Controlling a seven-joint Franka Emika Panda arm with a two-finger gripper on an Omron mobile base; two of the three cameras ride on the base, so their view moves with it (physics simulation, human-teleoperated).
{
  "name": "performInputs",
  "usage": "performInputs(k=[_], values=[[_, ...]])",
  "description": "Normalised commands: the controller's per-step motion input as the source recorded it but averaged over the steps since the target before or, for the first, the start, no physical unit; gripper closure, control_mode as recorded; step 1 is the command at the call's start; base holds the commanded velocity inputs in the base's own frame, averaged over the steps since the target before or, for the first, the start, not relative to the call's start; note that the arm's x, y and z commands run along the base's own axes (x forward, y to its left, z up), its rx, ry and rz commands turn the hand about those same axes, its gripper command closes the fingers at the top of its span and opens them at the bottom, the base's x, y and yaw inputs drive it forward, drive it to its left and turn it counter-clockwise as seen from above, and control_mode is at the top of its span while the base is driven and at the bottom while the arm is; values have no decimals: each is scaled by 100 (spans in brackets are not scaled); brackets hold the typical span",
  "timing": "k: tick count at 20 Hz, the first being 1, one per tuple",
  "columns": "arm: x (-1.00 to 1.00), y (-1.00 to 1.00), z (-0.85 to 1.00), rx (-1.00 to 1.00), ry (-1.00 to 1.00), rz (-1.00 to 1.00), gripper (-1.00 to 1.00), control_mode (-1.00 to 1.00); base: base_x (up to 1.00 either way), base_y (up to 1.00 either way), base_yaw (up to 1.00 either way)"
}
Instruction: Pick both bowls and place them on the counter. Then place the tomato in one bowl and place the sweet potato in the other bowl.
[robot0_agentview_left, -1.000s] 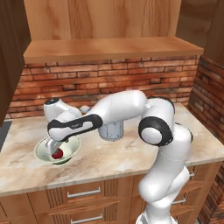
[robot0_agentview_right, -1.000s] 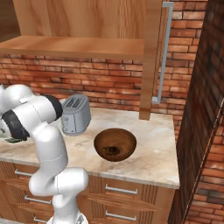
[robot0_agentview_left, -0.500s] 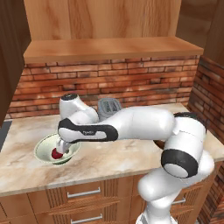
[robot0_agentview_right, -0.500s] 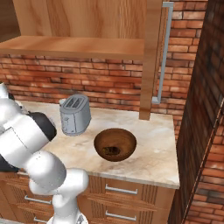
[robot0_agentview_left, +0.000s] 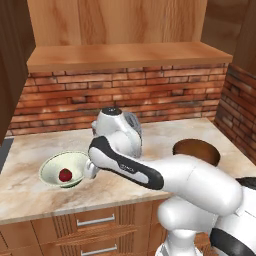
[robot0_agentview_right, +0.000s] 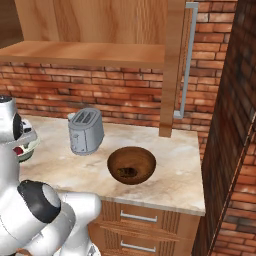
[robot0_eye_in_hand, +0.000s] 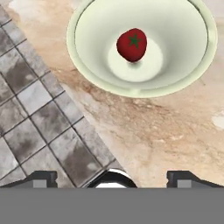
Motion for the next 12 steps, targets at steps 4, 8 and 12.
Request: performInputs(k=[4, 8, 12], values=[[-52, -42, 35, 2, 0, -9, -100, -100, 0, 0, 0], [-49, -45, 26, 1, 0, -10, -100, -100, 0, 0, 0], [-43, -53, 16, 3, 0, -10, -100, -100, 0, 0, 0]])
